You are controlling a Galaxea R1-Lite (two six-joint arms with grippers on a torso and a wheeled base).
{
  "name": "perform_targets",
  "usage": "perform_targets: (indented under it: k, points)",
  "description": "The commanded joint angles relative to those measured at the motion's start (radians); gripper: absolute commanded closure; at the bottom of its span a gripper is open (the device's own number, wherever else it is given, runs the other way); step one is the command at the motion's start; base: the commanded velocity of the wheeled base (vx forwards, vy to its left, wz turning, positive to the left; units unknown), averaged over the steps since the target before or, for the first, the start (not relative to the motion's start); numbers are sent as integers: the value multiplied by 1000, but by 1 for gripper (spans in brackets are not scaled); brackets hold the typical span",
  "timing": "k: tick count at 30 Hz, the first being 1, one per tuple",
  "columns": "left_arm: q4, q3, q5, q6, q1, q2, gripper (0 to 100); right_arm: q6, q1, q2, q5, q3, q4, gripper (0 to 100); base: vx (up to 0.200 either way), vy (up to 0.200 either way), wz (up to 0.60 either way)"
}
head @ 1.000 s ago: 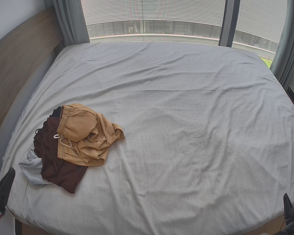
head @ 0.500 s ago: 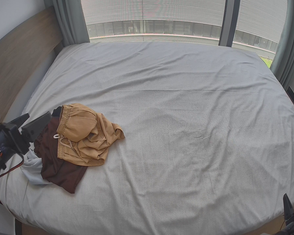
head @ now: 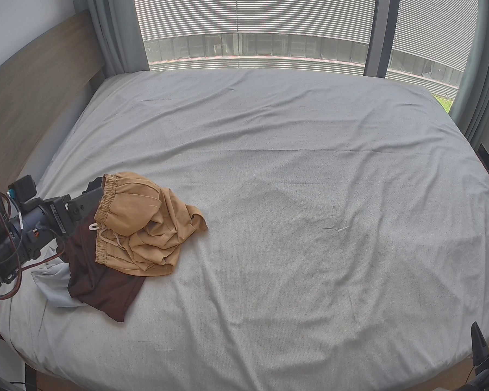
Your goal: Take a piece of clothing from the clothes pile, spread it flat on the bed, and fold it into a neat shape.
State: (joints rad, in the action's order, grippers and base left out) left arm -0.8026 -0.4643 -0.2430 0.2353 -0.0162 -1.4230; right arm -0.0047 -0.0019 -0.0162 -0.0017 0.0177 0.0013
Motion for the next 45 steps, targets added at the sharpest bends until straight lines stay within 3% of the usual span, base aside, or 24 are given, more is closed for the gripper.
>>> perform_targets:
  k: [1,21,45]
  points:
    - [-20,-4,-4,1,24,-102,0,0,0,15,0,-18,0,0,0,0,0]
    - [-30,-225,-15,-2,94,-330,0,0,0,15,0,-18,0,0,0,0,0]
    - [-26,-438,-61,-1,110,-574,0,0,0,15,0,-18,0,0,0,0,0]
